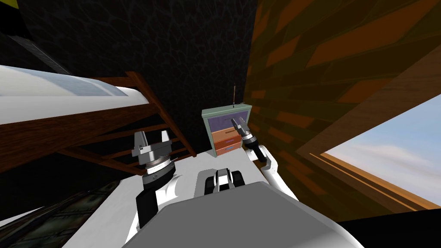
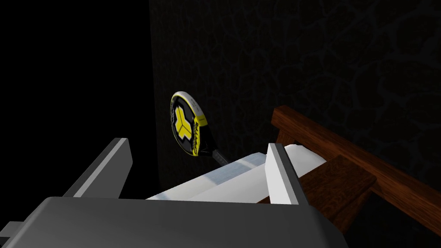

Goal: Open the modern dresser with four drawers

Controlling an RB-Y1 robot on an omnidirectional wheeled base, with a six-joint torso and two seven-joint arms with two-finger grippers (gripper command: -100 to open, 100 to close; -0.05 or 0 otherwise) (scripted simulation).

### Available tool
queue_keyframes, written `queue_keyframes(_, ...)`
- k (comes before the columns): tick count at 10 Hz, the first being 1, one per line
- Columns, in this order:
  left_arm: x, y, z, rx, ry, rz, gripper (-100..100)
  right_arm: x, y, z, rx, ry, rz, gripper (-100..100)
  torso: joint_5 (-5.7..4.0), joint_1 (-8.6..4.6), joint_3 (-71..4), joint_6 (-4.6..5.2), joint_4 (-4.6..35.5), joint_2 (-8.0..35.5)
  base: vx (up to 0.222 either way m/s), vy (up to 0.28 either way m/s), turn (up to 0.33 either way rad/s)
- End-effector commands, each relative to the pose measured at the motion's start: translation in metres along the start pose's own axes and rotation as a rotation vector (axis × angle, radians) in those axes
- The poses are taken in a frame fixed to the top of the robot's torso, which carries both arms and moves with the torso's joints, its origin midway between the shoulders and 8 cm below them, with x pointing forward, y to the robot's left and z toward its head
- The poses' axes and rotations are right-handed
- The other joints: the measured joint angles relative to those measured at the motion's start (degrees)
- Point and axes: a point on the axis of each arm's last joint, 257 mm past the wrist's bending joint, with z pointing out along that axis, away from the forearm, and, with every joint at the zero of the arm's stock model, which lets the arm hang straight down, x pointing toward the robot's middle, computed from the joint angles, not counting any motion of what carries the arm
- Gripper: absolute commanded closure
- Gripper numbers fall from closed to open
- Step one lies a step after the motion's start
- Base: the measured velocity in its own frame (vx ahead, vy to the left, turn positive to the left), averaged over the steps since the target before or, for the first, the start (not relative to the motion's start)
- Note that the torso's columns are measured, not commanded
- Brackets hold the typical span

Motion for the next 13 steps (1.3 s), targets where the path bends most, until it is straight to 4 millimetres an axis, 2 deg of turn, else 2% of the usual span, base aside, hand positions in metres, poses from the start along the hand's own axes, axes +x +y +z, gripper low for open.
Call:
queue_keyframes(1,0.000,0.000,0.000,0.000,0.000,0.000,0,0.004,-0.001,0.001,-0.003,0.012,-0.078,-100,-0.01,-0.04,0.0,0.02,0.0,0.0,0.002,0.014,-0.005)
queue_keyframes(4,0.000,0.000,0.000,0.000,0.000,0.000,0,0.023,-0.009,0.008,-0.017,0.061,-0.241,-100,-0.01,-0.03,0.0,0.02,0.0,0.0,0.007,0.029,0.045)
queue_keyframes(6,0.000,0.000,0.000,0.000,0.000,0.000,0,0.023,-0.009,0.008,-0.018,0.061,-0.279,-100,-0.01,-0.04,0.0,0.02,0.0,0.0,0.005,0.025,0.011)
queue_keyframes(7,0.000,0.000,0.000,0.000,0.000,0.000,0,0.033,-0.014,0.011,-0.025,0.089,-0.357,-100,-0.02,-0.09,0.0,0.02,0.0,0.1,0.011,0.029,0.050)
queue_keyframes(8,0.000,0.000,0.000,0.000,0.000,0.000,0,0.033,-0.014,0.011,-0.026,0.089,-0.382,-100,-0.02,-0.05,0.0,0.00,0.0,0.0,0.010,0.028,0.032)
queue_keyframes(11,0.000,0.000,0.000,0.000,0.000,0.000,0,0.055,-0.030,0.014,-0.040,0.153,-0.551,-100,-0.01,-0.05,0.0,0.02,0.0,0.0,0.010,0.033,0.041)
queue_keyframes(13,0.000,0.000,0.000,0.000,0.000,0.000,0,0.055,-0.030,0.014,-0.043,0.153,-0.590,-100,-0.02,-0.07,0.0,0.02,0.0,0.0,0.008,0.020,0.012)
